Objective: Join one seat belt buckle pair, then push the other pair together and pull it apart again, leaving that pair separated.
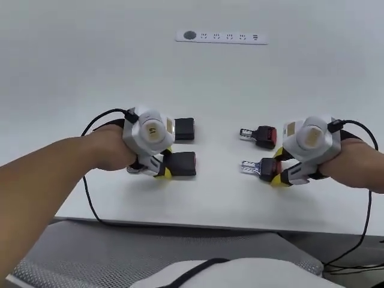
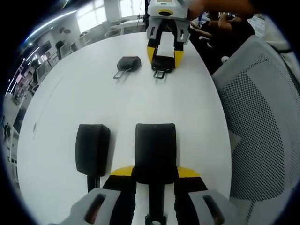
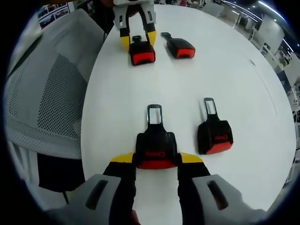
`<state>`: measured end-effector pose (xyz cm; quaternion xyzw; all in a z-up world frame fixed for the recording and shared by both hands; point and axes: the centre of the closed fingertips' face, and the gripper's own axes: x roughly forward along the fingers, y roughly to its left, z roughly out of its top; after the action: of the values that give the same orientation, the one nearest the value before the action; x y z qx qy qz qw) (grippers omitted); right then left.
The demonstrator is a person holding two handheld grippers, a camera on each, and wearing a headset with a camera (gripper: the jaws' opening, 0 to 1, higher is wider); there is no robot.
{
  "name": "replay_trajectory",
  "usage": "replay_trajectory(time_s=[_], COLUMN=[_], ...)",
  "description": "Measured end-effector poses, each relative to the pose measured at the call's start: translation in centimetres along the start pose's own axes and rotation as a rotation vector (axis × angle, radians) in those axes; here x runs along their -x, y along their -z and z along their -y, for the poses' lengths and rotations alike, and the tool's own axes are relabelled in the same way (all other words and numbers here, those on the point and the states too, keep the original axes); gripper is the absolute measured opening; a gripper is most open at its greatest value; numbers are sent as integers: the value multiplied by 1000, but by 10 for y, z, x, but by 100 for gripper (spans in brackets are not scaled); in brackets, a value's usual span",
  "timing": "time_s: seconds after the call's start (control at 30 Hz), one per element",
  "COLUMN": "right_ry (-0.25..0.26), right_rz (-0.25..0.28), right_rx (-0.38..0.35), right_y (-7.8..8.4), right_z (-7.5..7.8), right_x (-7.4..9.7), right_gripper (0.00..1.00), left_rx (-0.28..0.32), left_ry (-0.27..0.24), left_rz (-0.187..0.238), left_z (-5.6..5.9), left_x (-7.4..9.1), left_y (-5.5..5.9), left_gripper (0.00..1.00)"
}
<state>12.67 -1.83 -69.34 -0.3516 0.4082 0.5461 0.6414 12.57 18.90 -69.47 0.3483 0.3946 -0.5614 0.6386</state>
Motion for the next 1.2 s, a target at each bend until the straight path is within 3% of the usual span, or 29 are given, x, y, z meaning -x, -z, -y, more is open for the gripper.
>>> replay_trajectory(time_s=[0.5,0.7,0.9,1.07,1.2], right_ry=[2,-4,-7,-4,16], right_rz=[63,73,70,55,48], right_rx=[31,44,73,78,122], right_y=[-58,-76,-88,-89,-94], right_z=[-16,-20,-19,-22,-20], right_x=[-26,-36,-42,-41,-41], right_gripper=[33,33,33,33,33], left_rx=[-27,-17,-11,-12,-15], left_ry=[13,8,6,9,9], left_rz=[-35,-24,-20,-18,-15], left_z=[1,2,2,3,3], left_x=[-2,-1,-1,-1,-1], left_y=[0,0,-1,-1,-2], left_gripper=[31,31,32,32,32])
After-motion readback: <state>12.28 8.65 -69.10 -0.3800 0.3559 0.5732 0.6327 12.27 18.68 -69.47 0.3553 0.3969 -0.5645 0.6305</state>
